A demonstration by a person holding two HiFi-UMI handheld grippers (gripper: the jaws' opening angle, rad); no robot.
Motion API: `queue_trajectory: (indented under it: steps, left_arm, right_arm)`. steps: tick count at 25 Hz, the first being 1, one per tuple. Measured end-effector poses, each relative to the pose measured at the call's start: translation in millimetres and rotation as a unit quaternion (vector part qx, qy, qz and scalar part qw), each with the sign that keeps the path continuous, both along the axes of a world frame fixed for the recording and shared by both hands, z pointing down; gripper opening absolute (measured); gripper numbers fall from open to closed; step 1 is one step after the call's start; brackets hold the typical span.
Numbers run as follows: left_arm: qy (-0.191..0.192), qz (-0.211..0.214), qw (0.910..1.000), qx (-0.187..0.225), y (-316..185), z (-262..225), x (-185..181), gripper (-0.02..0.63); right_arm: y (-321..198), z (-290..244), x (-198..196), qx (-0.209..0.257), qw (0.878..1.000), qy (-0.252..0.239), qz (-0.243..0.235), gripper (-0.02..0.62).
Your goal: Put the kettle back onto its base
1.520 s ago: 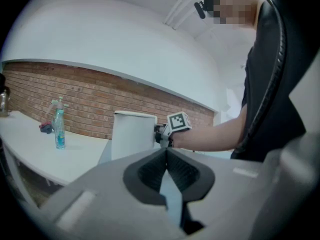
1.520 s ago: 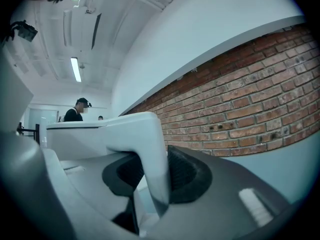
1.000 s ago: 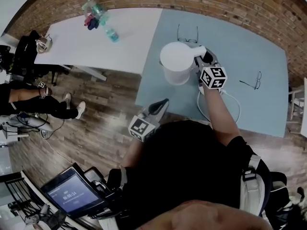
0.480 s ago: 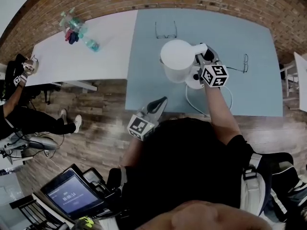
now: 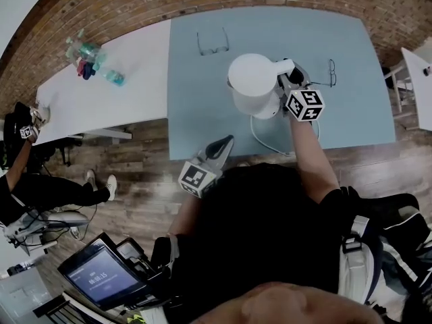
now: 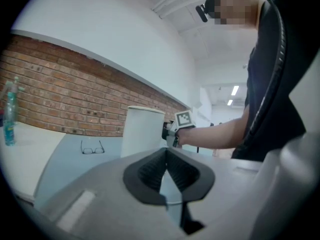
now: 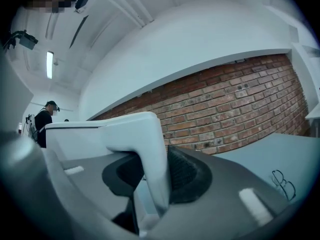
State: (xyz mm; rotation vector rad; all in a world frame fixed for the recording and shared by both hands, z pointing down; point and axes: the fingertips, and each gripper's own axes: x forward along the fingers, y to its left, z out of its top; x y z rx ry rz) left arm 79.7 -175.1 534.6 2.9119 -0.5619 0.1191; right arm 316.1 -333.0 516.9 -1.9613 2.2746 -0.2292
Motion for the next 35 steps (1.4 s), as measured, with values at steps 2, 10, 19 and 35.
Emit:
queue_trajectory:
  steps: [2, 10, 19, 35]
  left_arm:
    - [0.0, 0.009, 1.0, -0.001, 1, 1, 5, 0.0]
    - [-0.002, 0.028, 0.9996, -0.005, -11, -1, 18, 0.001]
    - [-0.012, 0.031, 0.9994, -0.012, -7, 3, 17, 0.0]
    - [-0.02, 0.027, 0.9993, -0.014, -11, 3, 16, 0.0]
  right_arm:
    - [6, 2, 10, -0.001, 1.0, -0.002, 0.01, 0.123]
    - [10, 8, 36, -0.003, 0.999, -0.009, 0.038, 0.123]
    - [23, 21, 45, -0.003, 0.999, -0.008, 0.041, 0.123]
    - [29, 43, 48, -0.01, 0.999, 0.005, 0.039, 0.123]
